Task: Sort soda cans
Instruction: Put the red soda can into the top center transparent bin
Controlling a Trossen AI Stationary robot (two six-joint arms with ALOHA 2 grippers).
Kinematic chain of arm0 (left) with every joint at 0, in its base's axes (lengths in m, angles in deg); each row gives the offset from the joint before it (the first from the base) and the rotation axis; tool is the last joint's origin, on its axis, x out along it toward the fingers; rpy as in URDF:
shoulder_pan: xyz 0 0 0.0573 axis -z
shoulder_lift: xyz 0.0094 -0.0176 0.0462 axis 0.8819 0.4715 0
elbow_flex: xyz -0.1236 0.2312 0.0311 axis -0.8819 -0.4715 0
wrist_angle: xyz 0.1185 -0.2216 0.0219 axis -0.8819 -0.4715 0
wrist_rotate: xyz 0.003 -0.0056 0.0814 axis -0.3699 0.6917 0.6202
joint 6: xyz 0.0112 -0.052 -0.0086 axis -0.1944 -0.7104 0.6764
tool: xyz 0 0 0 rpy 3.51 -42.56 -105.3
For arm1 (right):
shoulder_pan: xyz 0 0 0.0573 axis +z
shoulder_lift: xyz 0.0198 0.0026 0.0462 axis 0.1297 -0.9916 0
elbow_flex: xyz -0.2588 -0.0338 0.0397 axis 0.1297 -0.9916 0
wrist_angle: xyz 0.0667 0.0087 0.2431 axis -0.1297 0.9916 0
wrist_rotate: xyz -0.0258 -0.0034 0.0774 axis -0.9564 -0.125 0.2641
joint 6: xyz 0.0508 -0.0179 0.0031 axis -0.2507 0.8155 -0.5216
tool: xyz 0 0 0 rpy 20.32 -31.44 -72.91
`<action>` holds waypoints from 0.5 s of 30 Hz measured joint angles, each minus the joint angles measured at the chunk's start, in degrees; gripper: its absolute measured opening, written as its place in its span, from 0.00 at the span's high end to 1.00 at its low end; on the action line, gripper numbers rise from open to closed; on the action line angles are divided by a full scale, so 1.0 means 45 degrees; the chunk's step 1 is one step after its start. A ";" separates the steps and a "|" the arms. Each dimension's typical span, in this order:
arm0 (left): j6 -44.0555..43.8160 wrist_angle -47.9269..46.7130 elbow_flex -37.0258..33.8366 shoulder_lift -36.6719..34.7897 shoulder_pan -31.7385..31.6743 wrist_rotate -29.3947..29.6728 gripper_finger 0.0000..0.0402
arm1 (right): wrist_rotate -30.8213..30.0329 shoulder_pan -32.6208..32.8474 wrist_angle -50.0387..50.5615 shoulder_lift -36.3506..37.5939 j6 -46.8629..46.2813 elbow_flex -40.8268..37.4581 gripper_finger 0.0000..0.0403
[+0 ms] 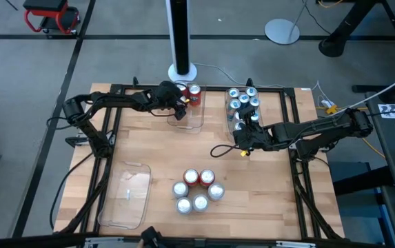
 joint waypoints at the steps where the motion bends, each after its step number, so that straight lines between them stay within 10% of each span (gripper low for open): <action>1: -0.0047 -0.0005 0.0000 0.0002 -0.0005 0.0001 0.18 | 0.0000 0.0002 0.0000 0.0000 0.0000 0.0000 0.06; 15: 0.0272 -0.1662 0.0320 -0.2438 0.0073 0.0177 0.06 | 0.0000 -0.0003 0.0031 0.0000 0.0000 0.0000 0.06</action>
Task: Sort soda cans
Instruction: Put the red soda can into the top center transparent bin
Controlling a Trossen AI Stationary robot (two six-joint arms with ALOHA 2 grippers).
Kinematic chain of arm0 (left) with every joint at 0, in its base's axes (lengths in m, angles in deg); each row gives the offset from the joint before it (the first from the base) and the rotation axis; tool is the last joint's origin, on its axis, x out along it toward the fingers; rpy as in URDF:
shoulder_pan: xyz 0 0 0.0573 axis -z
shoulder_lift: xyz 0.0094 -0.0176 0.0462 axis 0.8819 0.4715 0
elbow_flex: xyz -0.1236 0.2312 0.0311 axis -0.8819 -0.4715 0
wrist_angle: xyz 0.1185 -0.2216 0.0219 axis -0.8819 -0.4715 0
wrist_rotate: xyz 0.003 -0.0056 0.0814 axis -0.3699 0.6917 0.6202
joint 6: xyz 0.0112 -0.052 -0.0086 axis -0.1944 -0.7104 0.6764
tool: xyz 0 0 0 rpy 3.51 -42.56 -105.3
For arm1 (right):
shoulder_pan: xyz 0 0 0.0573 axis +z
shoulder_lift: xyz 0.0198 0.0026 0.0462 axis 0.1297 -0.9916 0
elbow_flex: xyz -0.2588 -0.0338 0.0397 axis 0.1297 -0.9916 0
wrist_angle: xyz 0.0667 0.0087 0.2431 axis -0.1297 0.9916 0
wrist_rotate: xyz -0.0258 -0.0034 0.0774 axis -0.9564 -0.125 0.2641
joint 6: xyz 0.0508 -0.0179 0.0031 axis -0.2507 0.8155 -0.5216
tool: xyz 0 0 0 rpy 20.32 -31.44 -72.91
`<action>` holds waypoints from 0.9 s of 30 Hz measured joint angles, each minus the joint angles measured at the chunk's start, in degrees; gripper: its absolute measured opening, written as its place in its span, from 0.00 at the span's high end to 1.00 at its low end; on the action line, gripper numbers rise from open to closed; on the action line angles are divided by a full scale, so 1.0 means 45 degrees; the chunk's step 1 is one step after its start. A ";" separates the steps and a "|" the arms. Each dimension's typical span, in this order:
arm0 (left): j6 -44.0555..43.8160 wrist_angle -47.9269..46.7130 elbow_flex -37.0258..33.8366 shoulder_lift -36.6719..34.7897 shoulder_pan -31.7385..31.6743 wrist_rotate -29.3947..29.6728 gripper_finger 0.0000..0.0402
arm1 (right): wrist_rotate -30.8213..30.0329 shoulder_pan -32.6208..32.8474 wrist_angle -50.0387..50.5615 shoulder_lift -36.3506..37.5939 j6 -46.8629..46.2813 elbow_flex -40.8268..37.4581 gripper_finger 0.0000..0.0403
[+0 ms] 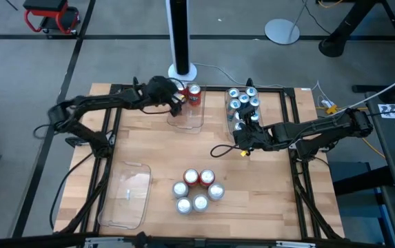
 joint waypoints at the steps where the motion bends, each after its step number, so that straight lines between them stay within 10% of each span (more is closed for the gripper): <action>1: 0.0007 -0.0219 0.0041 -0.0476 0.0061 0.0007 0.06 | 0.0000 0.0004 -0.0002 0.0000 0.0000 0.0000 0.06; 11: 0.1051 -0.0831 0.0083 -0.3267 0.2790 -0.4860 0.07 | 0.0000 0.0005 -0.0018 0.0000 0.0000 0.0000 0.06; 27: 0.1309 0.0303 0.0064 -0.1139 0.7123 -0.5485 0.07 | 0.0000 0.0002 -0.0051 0.0000 0.0000 0.0000 0.06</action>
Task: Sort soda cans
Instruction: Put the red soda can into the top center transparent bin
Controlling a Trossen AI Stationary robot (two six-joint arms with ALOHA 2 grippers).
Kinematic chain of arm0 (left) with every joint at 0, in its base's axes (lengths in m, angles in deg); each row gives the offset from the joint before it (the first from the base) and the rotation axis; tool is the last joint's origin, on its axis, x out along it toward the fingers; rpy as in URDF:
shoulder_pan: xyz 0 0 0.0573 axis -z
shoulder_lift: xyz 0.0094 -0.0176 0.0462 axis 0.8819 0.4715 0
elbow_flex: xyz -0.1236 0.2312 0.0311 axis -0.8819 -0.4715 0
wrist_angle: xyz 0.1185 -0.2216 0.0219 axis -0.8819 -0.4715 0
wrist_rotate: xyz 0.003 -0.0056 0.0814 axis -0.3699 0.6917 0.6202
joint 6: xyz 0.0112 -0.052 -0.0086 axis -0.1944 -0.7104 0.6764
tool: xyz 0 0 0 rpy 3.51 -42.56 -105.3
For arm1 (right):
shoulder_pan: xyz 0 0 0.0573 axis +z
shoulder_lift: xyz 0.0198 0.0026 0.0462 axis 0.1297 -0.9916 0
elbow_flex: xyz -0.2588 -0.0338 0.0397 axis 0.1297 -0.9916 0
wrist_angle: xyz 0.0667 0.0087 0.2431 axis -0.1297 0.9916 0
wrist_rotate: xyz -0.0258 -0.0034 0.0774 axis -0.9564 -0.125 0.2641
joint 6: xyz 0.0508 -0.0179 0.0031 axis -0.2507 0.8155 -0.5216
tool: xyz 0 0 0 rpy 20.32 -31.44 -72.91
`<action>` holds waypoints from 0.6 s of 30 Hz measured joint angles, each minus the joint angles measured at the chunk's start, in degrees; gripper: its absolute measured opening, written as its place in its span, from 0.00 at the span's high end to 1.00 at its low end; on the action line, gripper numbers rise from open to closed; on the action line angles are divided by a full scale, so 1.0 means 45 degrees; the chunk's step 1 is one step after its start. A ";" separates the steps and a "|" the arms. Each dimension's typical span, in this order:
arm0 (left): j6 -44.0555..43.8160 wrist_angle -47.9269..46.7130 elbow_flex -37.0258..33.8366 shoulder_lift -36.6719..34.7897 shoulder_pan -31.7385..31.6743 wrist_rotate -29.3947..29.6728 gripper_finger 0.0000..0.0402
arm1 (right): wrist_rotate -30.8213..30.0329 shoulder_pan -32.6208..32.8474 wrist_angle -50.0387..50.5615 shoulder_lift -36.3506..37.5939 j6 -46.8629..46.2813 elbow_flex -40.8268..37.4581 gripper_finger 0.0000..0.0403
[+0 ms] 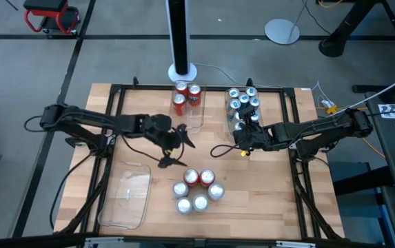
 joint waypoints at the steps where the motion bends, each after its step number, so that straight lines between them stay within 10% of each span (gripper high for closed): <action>1: -0.0244 0.0296 0.0000 0.0191 0.0097 0.0000 0.07 | 0.0000 0.0002 -0.0014 0.0000 0.0000 0.0000 0.06; 18: -0.2039 0.0832 0.1471 0.2136 0.1257 0.1401 0.07 | 0.0000 -0.0001 -0.0079 -0.0004 0.0000 0.0000 0.06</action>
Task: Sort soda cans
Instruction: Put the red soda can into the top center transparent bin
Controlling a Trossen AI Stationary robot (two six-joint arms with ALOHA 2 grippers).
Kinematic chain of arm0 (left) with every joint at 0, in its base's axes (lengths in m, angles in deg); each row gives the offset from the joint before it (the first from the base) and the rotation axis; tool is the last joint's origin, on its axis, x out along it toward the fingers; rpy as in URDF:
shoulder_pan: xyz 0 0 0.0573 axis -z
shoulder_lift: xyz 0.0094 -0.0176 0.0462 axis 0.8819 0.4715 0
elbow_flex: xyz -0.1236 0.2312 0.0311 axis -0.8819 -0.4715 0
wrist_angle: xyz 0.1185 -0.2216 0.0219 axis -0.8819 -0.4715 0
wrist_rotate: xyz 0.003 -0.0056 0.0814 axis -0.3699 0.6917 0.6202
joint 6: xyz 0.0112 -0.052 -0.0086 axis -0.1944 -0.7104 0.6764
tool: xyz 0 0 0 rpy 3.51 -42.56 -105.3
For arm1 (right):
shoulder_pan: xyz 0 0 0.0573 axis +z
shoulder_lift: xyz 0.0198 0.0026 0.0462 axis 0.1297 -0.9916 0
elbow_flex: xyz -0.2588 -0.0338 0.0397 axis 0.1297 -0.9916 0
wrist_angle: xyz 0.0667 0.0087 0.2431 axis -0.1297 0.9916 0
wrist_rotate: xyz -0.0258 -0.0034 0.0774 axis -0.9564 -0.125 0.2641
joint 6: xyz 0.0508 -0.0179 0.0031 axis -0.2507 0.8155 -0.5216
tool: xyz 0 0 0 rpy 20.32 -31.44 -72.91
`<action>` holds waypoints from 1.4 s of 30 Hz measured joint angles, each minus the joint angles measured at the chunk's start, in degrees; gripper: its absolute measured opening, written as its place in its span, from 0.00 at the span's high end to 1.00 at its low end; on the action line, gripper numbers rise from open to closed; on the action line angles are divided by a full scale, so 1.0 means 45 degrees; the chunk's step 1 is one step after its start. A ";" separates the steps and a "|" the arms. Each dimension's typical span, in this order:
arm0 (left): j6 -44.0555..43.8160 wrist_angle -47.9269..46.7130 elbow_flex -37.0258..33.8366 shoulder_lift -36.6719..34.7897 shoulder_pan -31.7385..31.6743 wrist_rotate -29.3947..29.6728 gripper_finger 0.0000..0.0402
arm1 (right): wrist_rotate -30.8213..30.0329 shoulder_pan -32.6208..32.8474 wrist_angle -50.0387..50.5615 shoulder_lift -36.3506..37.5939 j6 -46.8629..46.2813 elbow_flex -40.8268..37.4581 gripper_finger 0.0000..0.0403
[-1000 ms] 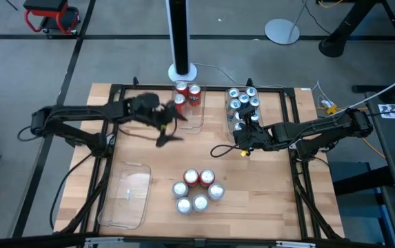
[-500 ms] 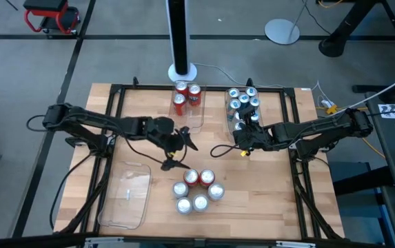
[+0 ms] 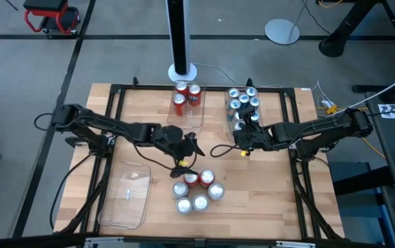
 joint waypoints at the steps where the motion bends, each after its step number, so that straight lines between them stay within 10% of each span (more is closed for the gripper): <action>1: -0.0086 -0.0161 0.0182 0.0150 0.0064 0.0199 0.07 | 0.0000 0.0004 0.0011 -0.0001 0.0000 0.0000 0.06; 42: 0.0683 -0.0821 0.2076 0.3881 0.0828 0.1757 0.07 | 0.0000 0.0004 0.0094 -0.0001 -0.0010 0.0005 0.06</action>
